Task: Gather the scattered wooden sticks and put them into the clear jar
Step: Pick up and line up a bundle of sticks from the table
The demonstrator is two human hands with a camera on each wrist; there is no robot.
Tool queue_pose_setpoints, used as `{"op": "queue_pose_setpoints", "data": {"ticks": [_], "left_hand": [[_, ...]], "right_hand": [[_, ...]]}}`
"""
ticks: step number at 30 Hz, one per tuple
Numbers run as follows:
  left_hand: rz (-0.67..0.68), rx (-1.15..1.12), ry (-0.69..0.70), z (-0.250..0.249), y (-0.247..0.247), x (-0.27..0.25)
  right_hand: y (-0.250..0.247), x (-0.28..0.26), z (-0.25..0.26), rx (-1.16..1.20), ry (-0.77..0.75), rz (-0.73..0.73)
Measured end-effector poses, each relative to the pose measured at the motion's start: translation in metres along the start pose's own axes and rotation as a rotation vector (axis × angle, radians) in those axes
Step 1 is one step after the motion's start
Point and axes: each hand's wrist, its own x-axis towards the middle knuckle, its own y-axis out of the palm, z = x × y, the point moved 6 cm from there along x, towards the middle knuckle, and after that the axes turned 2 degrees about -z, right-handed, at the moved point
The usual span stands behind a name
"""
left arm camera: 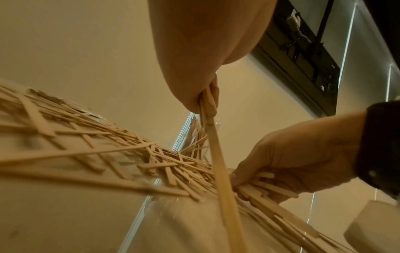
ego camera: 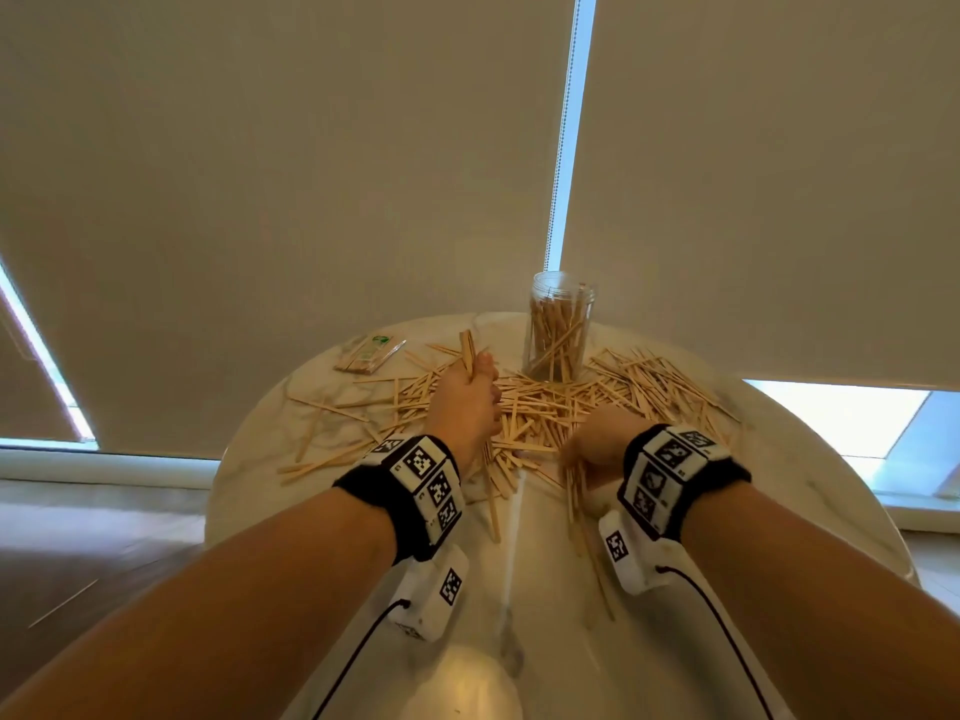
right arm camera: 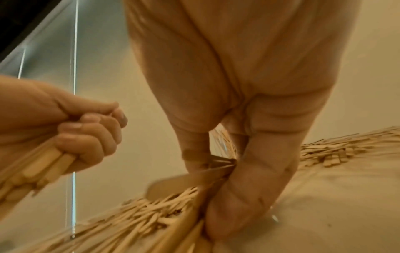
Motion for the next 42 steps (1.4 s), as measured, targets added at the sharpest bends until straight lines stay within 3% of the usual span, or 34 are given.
{"op": "queue_pose_setpoints", "data": {"ticks": [4,10,13,16,19,21,32,39,42], "left_hand": [[-0.013,0.095,0.002,0.000,0.002,-0.002],[-0.043,0.329,-0.035,0.000,0.002,-0.005],[0.005,0.457,-0.084,0.000,0.009,-0.013],[0.098,0.550,-0.049,-0.005,0.020,-0.024],[0.219,0.540,-0.047,-0.009,0.033,-0.034],[0.231,0.511,-0.050,-0.008,0.036,-0.032],[0.082,0.424,-0.017,-0.011,0.021,-0.020],[0.043,0.294,0.059,-0.018,0.015,-0.021],[0.046,0.204,0.069,-0.024,0.013,-0.021]], "right_hand": [[-0.011,-0.024,-0.008,0.223,0.017,0.000],[-0.026,-0.059,-0.005,0.387,-0.100,-0.070],[-0.028,-0.069,-0.001,0.422,-0.160,-0.102],[-0.026,-0.078,0.007,0.426,-0.258,-0.134],[-0.021,-0.082,0.019,0.336,-0.368,-0.168],[-0.018,-0.086,0.028,0.273,-0.436,-0.197],[0.003,-0.092,0.051,0.031,-0.603,-0.278],[-0.005,-0.092,0.045,0.085,-0.566,-0.286],[-0.023,-0.089,0.042,0.226,-0.528,-0.312]]}}
